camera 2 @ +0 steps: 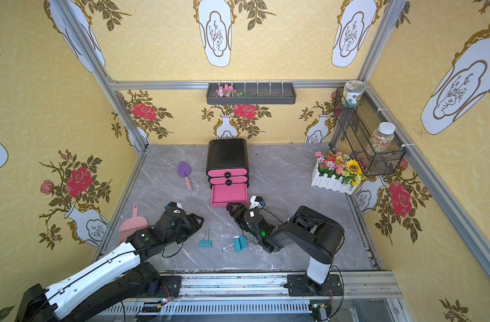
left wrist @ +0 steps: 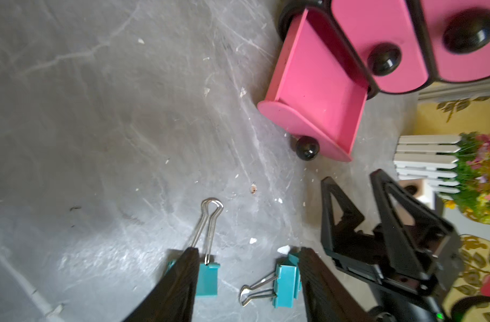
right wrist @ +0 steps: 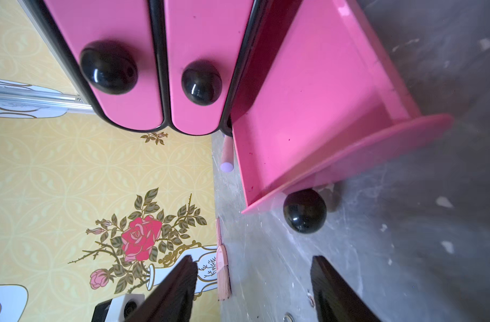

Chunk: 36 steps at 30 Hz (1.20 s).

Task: Put the binder clips in the drawer according to color
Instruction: Open the drawer in the storage box, then pick up the binder clip at the center of the board.

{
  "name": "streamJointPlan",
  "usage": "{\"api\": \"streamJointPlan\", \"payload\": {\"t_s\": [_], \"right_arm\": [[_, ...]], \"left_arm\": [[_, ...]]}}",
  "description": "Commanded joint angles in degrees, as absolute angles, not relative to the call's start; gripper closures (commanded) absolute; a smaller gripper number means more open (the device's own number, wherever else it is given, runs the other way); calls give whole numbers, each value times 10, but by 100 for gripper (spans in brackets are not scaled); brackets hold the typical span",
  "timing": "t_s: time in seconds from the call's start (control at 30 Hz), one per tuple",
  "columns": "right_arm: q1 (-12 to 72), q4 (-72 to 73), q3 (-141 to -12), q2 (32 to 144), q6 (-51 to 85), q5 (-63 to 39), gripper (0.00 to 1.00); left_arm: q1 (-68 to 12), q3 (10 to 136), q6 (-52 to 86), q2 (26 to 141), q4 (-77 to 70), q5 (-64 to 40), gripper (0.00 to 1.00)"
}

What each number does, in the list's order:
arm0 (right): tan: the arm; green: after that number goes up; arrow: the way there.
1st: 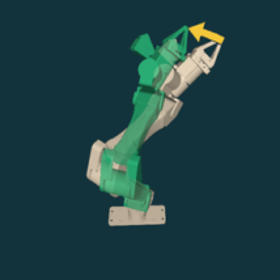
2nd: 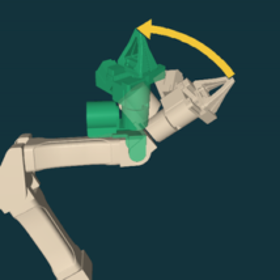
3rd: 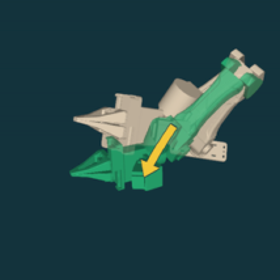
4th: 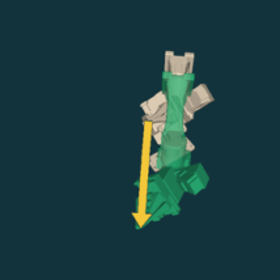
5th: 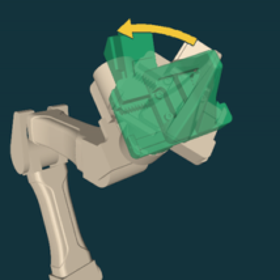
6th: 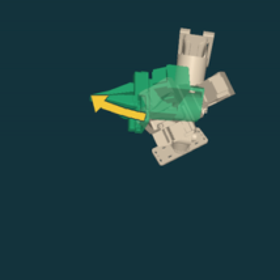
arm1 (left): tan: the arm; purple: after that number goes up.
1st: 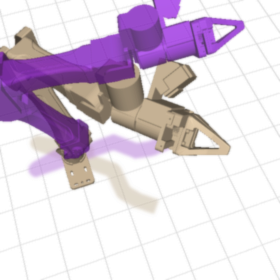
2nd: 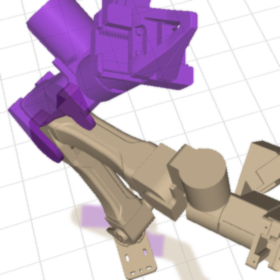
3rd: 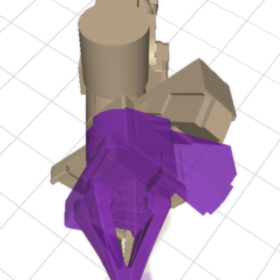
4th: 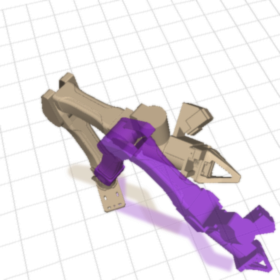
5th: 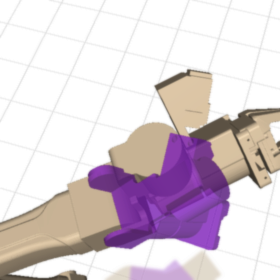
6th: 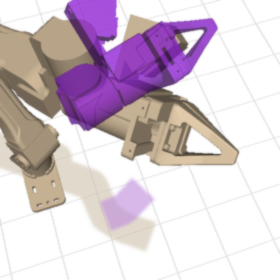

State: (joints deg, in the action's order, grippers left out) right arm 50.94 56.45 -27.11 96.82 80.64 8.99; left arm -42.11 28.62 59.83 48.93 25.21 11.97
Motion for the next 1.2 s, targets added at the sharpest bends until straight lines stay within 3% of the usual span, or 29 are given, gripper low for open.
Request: {"api": "streamJointPlan", "payload": {"t_s": [0.0, 0.23, 0.4, 0.87, 1.17], "right_arm": [[512, 457, -272, 897, 737, 88, 24], [518, 142, -349, 710, 566, 84, 14], [522, 19, -365, 626, 503, 92, 12], [522, -36, -345, 540, 501, 115, 12], [520, -42, -341, 534, 504, 124, 11]], "left_arm": [[-454, 303, 594, 513, 326, 147, 35], [-535, 316, 605, 611, 350, 161, 30], [-553, 339, 586, 670, 364, 177, 29], [-561, 386, 544, 777, 388, 200, 27], [-565, 367, 542, 777, 354, 178, 32]]}}
